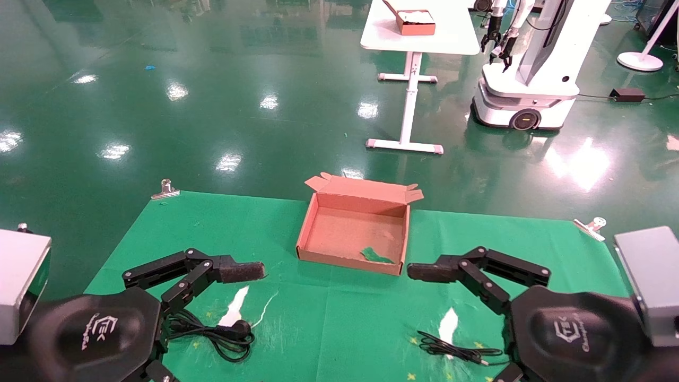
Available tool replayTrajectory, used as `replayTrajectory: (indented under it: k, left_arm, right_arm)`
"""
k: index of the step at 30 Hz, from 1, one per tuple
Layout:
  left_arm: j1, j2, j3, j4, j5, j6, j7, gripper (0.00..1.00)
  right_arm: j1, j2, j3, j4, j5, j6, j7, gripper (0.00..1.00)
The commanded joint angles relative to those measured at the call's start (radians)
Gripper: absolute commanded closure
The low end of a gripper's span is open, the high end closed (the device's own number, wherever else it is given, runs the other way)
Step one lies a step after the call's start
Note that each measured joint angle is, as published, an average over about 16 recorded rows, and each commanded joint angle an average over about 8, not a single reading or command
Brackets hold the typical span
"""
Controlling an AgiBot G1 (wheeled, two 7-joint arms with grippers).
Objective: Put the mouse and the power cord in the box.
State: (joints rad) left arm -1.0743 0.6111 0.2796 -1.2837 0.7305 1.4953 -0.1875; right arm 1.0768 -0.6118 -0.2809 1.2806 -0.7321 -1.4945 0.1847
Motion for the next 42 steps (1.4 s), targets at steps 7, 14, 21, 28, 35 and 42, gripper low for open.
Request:
replayTrajectory:
  k: [7, 14, 21, 28, 35, 42]
  left_arm:
    - [0.000, 0.000, 0.000, 0.000, 0.000, 0.000, 0.000, 0.00]
    - [0.000, 0.000, 0.000, 0.000, 0.000, 0.000, 0.000, 0.00]
    - [0.000, 0.000, 0.000, 0.000, 0.000, 0.000, 0.000, 0.00]
    - [-0.001, 0.001, 0.001, 0.001, 0.001, -0.001, 0.001, 0.00]
    - [-0.015, -0.002, 0.017, 0.009, 0.041, 0.012, 0.008, 0.00]
    - [-0.152, 0.038, 0.141, 0.116, 0.278, 0.074, 0.054, 0.00]
  right_arm:
    - [0.000, 0.000, 0.000, 0.000, 0.000, 0.000, 0.000, 0.00]
    - [0.000, 0.000, 0.000, 0.000, 0.000, 0.000, 0.000, 0.00]
    - [0.000, 0.000, 0.000, 0.000, 0.000, 0.000, 0.000, 0.00]
    - [0.000, 0.000, 0.000, 0.000, 0.000, 0.000, 0.000, 0.00]
    - [0.003, 0.006, -0.006, -0.028, -0.031, -0.006, -0.025, 0.00]
    - [0.061, -0.004, -0.064, -0.183, -0.170, -0.062, -0.128, 0.00]
